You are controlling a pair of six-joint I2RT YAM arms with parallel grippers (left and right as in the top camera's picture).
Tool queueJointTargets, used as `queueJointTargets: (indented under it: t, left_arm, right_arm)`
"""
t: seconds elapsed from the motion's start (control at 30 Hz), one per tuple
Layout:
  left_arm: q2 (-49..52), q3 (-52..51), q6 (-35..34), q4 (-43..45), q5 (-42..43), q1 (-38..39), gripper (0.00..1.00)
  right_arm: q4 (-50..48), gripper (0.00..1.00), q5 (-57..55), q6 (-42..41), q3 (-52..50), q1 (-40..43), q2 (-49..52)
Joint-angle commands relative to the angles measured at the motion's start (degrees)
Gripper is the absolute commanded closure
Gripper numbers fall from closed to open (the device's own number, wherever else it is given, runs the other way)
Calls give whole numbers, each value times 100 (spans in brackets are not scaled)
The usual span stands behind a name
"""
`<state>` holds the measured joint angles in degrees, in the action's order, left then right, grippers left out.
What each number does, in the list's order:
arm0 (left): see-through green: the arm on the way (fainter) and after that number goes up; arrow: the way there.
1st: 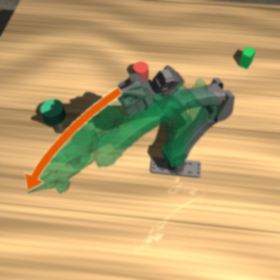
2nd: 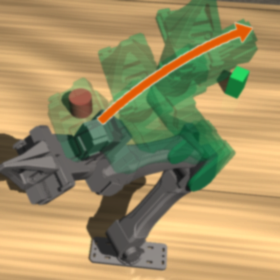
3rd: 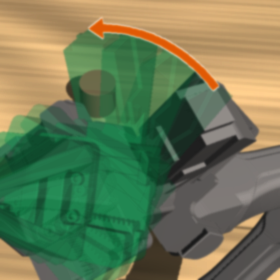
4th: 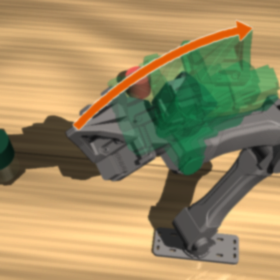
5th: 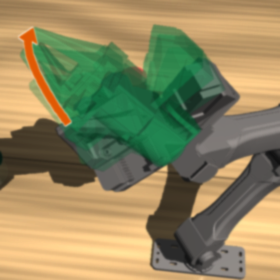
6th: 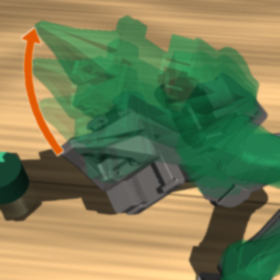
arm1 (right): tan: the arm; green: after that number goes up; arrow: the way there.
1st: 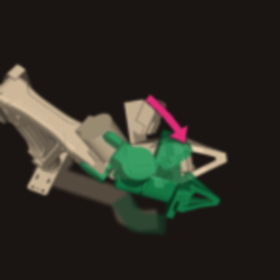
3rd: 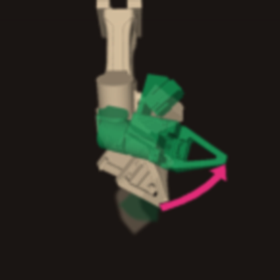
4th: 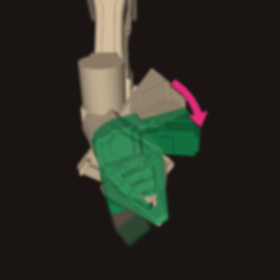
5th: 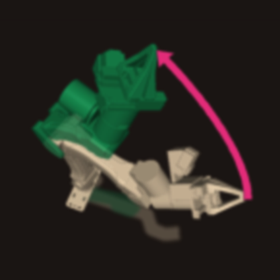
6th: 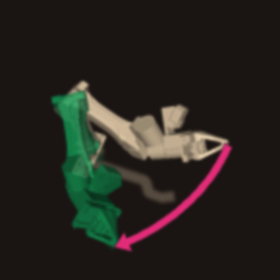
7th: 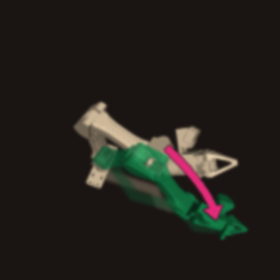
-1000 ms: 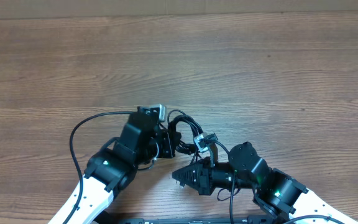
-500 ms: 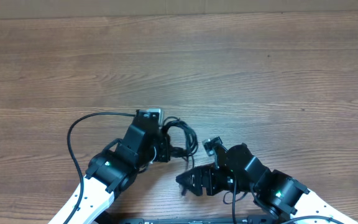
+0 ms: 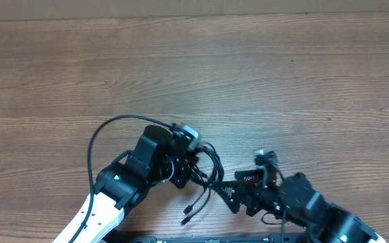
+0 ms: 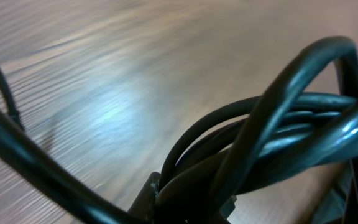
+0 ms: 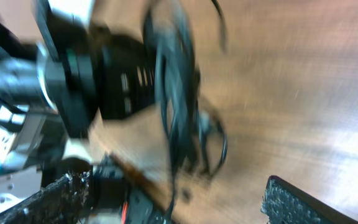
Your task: Untangle cables
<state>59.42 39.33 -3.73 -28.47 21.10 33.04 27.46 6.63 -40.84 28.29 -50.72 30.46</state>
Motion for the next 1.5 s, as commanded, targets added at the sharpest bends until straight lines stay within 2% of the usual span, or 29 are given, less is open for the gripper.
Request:
queueJointTargets:
  t: [0.0, 0.1, 0.17, 0.23, 0.37, 0.43, 0.53, 0.7, 0.77, 0.87, 0.9, 0.97, 1.0, 1.13, 1.23, 1.37, 1.47]
  left_arm:
    - [-28, 26, 1165, 37, 1303, 33, 96]
    - [-28, 26, 1165, 44, 1305, 33, 96]
    - [-28, 26, 1165, 66, 1311, 33, 95]
    - [-26, 26, 1167, 140, 1449, 33, 96]
    - [-15, 26, 1163, 455, 1794, 33, 96]
    - [13, 26, 1163, 597, 1711, 31, 96]
    - [68, 26, 907, 820, 678, 31, 96]
    - [48, 26, -334, 994, -1703, 31, 95]
    - [20, 28, -358, 1095, -1912, 33, 96]
    - [-35, 28, -356, 1390, -1919, 33, 96]
    - [-42, 28, -313, 1528, -1921, 33, 96]
    - [-46, 28, 9, 1779, -1923, 33, 96]
    - [-46, 28, 186, 1873, -1956, 31, 96]
    - [-44, 28, 562, 1989, -2422, 33, 91]
    - [-39, 28, 509, 1823, -2791, 33, 96]
    - [13, 26, -372, 1362, -3818, 37, 96]
    - [105, 26, -546, 1213, -4044, 39, 96]
  right_arm:
    - [90, 10, -951, 568, 339, -15, -407]
    - [369, 10, -1818, 669, 540, -15, -621]
    - [437, 15, -2153, 664, 608, -15, -647]
    - [411, 22, -2129, 662, 616, -17, -645]
    - [505, 26, -1873, 667, 614, -17, -634]
    - [570, 28, -1851, 667, 612, -17, -623]
    - [671, 30, -1853, 667, 612, -17, -619]
    - [667, 30, -1856, 667, 612, -17, -619]
    - [636, 28, -1827, 669, 614, -17, -619]
    - [433, 16, -1665, 686, 614, -17, -619]
    - [302, 20, -1624, 682, 614, -17, -619]
    - [-7, 39, -1456, 634, 614, -17, -619]
    - [-197, 45, -1325, 568, 614, -17, -619]
    - [-597, 47, -1185, 293, 612, -17, -619]
    - [-603, 47, -1239, 293, 612, -15, -619]
    - [-599, 47, -1300, 291, 612, -17, -619]
    - [-568, 47, -1296, 142, 612, -17, -614]
